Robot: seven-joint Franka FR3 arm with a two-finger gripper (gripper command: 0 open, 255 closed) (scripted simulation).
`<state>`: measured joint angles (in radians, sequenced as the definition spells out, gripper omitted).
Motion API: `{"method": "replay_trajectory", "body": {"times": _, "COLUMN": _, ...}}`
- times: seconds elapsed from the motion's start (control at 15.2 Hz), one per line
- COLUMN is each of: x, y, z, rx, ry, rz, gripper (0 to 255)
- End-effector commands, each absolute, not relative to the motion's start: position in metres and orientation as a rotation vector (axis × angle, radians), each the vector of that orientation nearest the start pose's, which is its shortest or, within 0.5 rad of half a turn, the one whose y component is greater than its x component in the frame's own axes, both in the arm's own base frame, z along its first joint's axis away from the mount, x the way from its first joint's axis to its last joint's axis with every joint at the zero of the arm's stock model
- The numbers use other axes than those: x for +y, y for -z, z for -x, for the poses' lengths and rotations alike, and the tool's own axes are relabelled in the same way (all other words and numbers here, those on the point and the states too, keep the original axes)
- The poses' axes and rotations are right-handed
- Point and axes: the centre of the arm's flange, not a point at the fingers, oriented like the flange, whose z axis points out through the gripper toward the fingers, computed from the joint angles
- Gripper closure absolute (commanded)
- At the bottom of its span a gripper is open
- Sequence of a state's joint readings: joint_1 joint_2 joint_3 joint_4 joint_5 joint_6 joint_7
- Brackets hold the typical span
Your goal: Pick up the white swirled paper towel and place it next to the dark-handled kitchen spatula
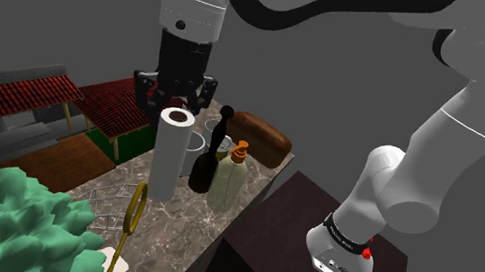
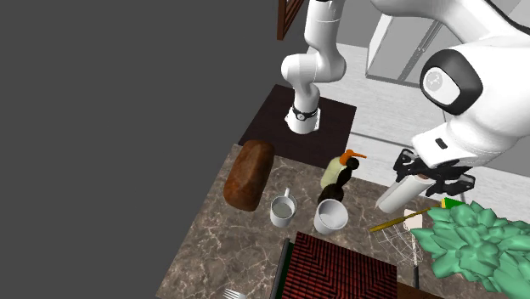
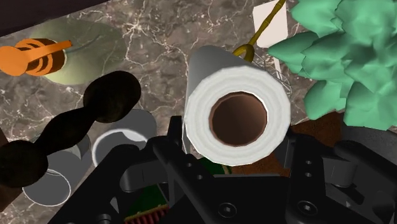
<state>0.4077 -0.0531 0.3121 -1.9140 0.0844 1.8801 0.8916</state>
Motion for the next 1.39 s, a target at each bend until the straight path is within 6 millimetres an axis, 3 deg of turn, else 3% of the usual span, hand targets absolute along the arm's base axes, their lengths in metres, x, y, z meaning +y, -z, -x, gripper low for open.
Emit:
{"method": "replay_trajectory", "body": {"times": 0.0, "x": 0.368, "y": -0.505, "z": -0.406, "rx": 0.303, "ry": -0.053, "rz": 3.069, "gripper": 255}}
{"method": "replay_trajectory", "body": {"times": 1.06, "x": 0.368, "y": -0.416, "z": -0.406, "rx": 0.303, "ry": -0.053, "rz": 3.069, "gripper": 255}}
{"method": "replay_trajectory", "body": {"times": 1.32, "x": 0.368, "y": -0.416, "z": -0.406, "rx": 0.303, "ry": -0.053, "rz": 3.069, "gripper": 255}}
